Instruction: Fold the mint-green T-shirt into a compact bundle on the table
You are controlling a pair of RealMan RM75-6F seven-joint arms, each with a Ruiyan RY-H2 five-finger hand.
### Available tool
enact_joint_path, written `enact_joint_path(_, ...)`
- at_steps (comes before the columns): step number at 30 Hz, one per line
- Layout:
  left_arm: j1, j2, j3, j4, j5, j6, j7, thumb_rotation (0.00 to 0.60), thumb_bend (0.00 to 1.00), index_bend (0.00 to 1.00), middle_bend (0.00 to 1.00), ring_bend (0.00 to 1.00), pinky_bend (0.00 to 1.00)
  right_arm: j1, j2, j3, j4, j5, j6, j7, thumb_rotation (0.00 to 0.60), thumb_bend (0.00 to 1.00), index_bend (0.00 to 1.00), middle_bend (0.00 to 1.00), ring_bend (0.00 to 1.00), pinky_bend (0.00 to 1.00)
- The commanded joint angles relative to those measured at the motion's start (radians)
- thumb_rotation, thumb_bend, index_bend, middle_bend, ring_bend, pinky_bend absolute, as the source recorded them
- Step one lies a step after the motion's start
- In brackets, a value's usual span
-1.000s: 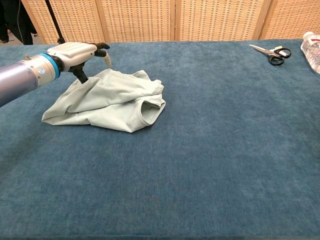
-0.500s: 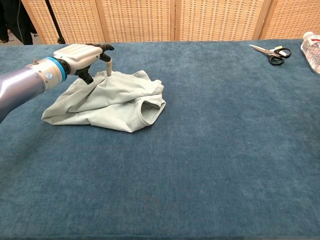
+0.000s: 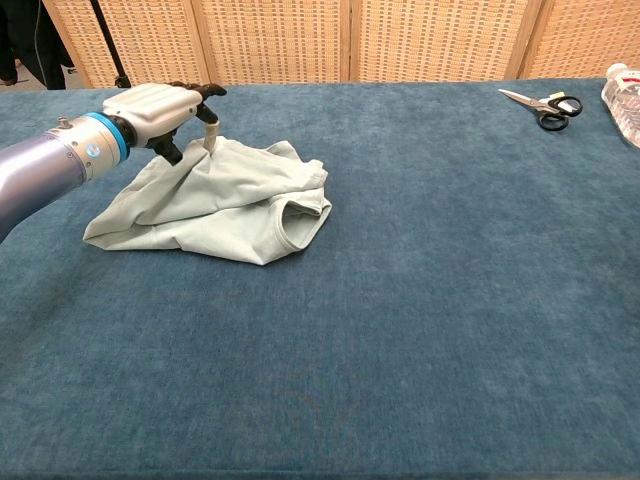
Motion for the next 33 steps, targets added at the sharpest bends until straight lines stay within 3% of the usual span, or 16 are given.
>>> enact_joint_path(1,0.012,0.017,0.025,-0.011,0.034,0.061,-0.003,0.600,0.49,0.68,0.00,0.00,0.00,0.000,0.000,0.000,-0.001,0.000,0.000,-0.001,0.600,0.00,0.00,0.00,0.00,0.00)
enact_joint_path(11,0.050,0.093,0.115,-0.069,0.176,0.353,0.041,0.600,0.48,0.69,0.00,0.00,0.00,-0.001,0.001,-0.005,-0.009,-0.009,0.003,-0.009,0.600,0.00,0.00,0.00,0.00,0.00)
enact_joint_path(20,0.060,0.119,0.202,-0.093,0.298,0.491,0.187,0.600,0.47,0.69,0.00,0.00,0.00,-0.003,0.001,-0.009,-0.016,-0.018,0.004,-0.018,0.600,0.00,0.00,0.00,0.00,0.00)
enact_joint_path(25,0.063,0.117,0.225,-0.087,0.335,0.543,0.213,0.600,0.46,0.69,0.00,0.00,0.00,-0.003,0.000,-0.010,-0.018,-0.021,0.006,-0.019,0.600,0.00,0.00,0.00,0.00,0.00)
enact_joint_path(33,0.061,0.090,0.289,-0.010,0.427,0.649,0.254,0.600,0.46,0.69,0.00,0.00,0.00,-0.004,-0.001,-0.015,-0.021,-0.028,0.005,-0.027,0.600,0.00,0.00,0.00,0.00,0.00)
